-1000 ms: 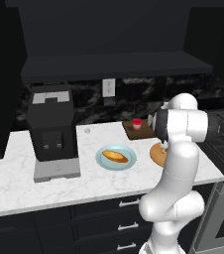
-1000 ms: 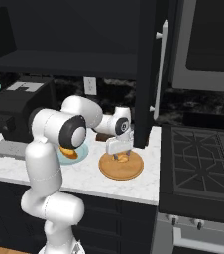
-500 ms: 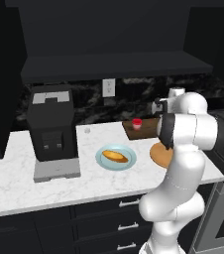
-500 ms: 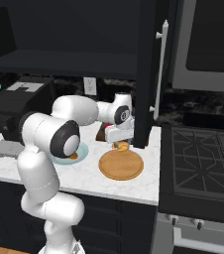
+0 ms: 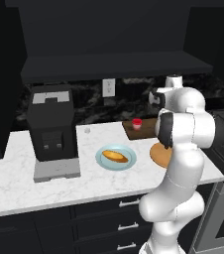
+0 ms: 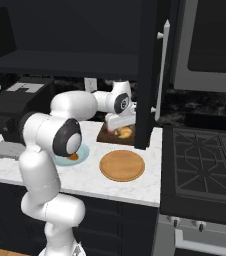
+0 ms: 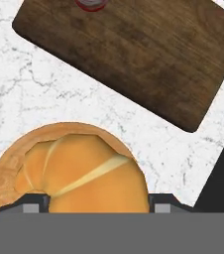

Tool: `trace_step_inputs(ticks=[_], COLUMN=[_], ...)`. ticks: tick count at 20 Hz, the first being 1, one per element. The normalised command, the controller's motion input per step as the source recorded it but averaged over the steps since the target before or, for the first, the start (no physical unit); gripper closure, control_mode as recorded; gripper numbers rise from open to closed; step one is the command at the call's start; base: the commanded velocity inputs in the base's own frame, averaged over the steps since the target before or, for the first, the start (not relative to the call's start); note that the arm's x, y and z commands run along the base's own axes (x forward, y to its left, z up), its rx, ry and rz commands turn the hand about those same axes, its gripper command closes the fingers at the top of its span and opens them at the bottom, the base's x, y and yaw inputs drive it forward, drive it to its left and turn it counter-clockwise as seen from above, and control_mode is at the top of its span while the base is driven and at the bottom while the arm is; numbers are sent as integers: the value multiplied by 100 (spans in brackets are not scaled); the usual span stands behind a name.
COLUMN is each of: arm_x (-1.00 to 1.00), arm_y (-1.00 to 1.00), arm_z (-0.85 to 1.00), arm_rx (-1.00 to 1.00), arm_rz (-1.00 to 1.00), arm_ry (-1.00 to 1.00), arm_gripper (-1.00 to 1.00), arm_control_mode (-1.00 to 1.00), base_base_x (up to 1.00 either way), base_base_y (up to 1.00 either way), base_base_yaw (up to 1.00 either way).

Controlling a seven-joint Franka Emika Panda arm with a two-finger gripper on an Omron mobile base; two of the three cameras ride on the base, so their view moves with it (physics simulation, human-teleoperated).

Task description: From the different types of pastries on the counter, select a croissant and place it on the cutting board. Then retrieve a jar of jam from the cabinet and place it alongside the croissant on the cutting board.

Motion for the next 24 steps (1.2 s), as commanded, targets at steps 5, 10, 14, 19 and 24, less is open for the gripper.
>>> trace_step_inputs(ticks=[5, 10, 14, 19, 24], arm_x=[100, 100, 83, 38, 9], arm_y=[0, 0, 0, -11, -27], arm_z=[40, 31, 7, -34, -86], arm_rx=[0, 0, 1, 11, 26], arm_rz=[-8, -6, -3, 0, -3], arm_ry=[7, 10, 7, 7, -4], arm_gripper=[100, 100, 100, 100, 100], arm_control_mode=[-100, -100, -100, -100, -100], base_base_x=[0, 0, 0, 0, 0], base_base_y=[0, 0, 0, 0, 0], base_base_yaw=[0, 0, 0, 0, 0])
